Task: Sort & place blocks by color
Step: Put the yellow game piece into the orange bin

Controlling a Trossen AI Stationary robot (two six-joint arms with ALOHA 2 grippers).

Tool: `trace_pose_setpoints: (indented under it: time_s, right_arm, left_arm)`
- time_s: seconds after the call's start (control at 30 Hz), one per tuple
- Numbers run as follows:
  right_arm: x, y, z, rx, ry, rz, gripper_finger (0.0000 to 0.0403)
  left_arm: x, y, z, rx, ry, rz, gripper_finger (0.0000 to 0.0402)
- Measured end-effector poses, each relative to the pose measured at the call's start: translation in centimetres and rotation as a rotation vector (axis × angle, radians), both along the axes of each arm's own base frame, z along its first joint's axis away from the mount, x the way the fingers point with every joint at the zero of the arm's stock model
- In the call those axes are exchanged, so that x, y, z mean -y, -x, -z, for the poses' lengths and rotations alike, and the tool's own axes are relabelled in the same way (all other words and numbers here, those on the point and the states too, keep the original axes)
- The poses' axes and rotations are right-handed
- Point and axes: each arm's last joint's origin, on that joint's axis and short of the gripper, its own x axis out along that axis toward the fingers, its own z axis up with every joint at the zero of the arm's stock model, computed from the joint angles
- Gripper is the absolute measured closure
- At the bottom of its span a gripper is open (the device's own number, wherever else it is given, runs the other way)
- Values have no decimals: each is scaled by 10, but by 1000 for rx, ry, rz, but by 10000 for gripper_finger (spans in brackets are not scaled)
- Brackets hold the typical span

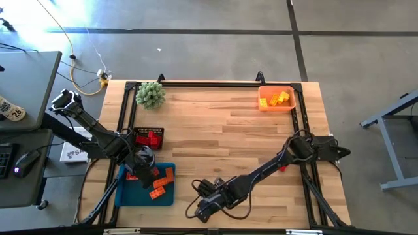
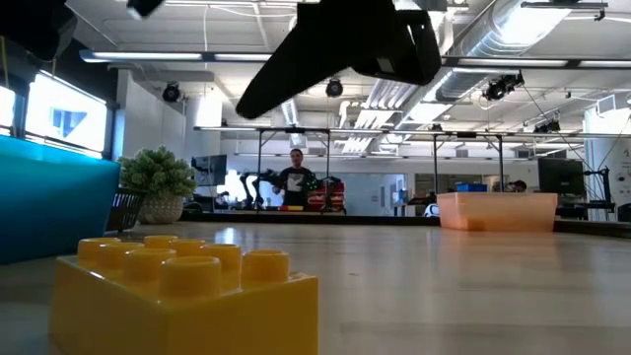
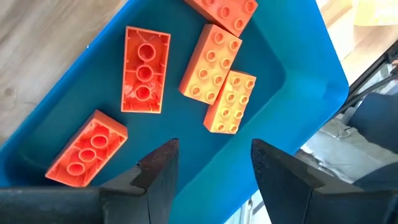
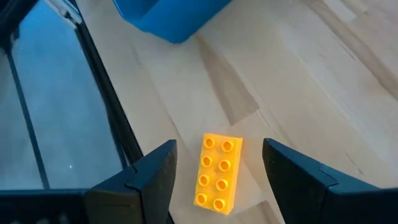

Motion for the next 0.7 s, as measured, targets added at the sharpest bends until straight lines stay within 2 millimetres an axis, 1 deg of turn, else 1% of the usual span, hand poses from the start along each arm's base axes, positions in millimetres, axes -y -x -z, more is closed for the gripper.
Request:
trace_pose_setpoints:
  time_s: [0.13,0.47,0.7]
  right_arm:
    - [-6,2,9,-25,16,-14,179]
    - [-21,6,24,-31,35,-60,179]
    - [-28,5,44,-55,40,-75,179]
  left_arm:
    - [0,0,0,16,-21,9,213]
    - [-1,-1,0,38,-56,-7,213]
    - [-2,-2,0,47,-69,-13,213]
